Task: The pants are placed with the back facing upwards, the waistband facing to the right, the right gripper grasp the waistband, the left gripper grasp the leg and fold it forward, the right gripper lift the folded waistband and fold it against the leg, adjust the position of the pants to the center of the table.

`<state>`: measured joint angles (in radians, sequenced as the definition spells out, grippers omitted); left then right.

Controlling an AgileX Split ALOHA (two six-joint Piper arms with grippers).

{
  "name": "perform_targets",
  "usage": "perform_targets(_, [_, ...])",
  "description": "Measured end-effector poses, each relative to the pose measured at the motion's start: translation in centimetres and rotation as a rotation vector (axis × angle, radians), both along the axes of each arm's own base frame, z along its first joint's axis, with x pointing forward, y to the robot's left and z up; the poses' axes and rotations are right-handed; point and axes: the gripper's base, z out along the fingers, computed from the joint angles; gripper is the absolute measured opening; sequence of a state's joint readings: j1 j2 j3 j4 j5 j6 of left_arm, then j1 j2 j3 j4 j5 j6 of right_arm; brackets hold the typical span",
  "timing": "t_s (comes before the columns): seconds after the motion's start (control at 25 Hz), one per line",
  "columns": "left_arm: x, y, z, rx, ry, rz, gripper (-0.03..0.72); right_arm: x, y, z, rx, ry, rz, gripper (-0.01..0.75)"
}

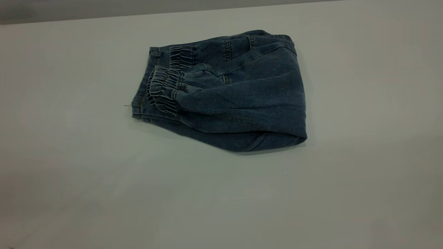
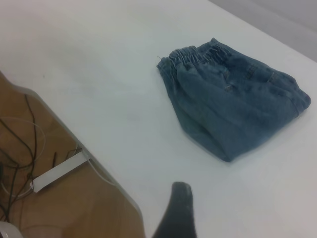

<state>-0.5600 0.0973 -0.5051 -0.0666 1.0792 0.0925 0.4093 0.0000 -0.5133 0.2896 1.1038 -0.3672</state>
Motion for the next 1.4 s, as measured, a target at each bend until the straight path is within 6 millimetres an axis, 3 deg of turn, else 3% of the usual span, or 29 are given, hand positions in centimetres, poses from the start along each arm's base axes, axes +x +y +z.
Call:
perform_targets(0.28, [0.0,0.0,0.0,-0.006,0.005,0.072,0.462,0.0,0.0,0.0,0.000,0.000,-0.001,0.580])
perform_targets(0.48, [0.2,0.1,0.0,-0.006,0.004,0.276,0.462,0.1,0.1,0.0,0.000,0.000,-0.054,0.580])
perform_targets(0.8, [-0.5,0.3,0.0,-0.024,-0.054,0.566,0.462,0.5,0.4,0.0,0.000,0.000,-0.279,0.580])
perform_targets(1.4, [-1.1,0.2,0.0,-0.038,-0.090,0.579,0.462,0.8,0.6,0.0,0.001,-0.001,-0.390,0.580])
